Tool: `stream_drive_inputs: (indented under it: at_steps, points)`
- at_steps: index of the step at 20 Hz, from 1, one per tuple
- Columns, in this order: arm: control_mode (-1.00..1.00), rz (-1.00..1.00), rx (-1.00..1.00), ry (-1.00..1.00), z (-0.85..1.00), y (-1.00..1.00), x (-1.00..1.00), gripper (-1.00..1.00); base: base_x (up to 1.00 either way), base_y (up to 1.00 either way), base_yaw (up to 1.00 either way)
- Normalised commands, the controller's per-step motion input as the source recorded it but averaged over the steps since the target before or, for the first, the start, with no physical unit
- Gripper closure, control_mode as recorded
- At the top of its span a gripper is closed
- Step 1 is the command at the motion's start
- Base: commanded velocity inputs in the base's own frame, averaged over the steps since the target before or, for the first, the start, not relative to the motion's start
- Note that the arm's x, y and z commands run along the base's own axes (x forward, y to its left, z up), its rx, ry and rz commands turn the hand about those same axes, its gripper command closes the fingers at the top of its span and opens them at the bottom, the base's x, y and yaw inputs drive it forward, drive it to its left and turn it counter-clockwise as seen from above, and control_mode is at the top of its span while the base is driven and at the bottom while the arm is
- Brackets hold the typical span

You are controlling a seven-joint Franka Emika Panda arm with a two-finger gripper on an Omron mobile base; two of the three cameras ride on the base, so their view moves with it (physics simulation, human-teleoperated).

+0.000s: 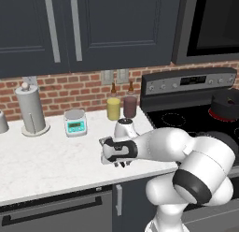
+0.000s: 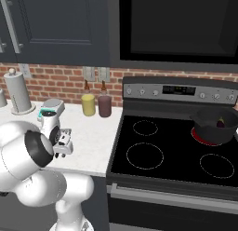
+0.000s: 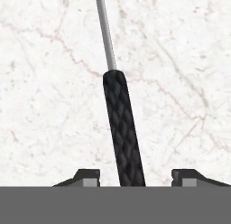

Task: Put the eggplant and sweet potato in the pot. Retrieve the spatula and lightly stir the vegetables in the pot.

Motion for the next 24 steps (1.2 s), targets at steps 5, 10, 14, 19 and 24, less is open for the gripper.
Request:
stream_drive_inputs:
  at_steps: [5,10,14,19,24]
  points:
    - [-1.00,-0.03,0.00,0.03,-0.12,0.00,0.00,1.00,0.00,0.00,0.00]
    - [-1.00,0.00,0.00,0.01,-0.01,0.00,0.00,1.00,0.00,0.00,0.00]
    - [-1.00,0.00,0.05,-0.02,0.02,-0.07,-0.23,1.00,0.00,0.00,0.00]
    - [-1.00,0.00,0.10,-0.25,0.36,-0.13,-0.46,1.00,0.00,0.00,0.00]
    - [-1.00,0.03,0.03,-0.28,0.85,-0.14,-0.49,1.00,0.00,0.00,0.00]
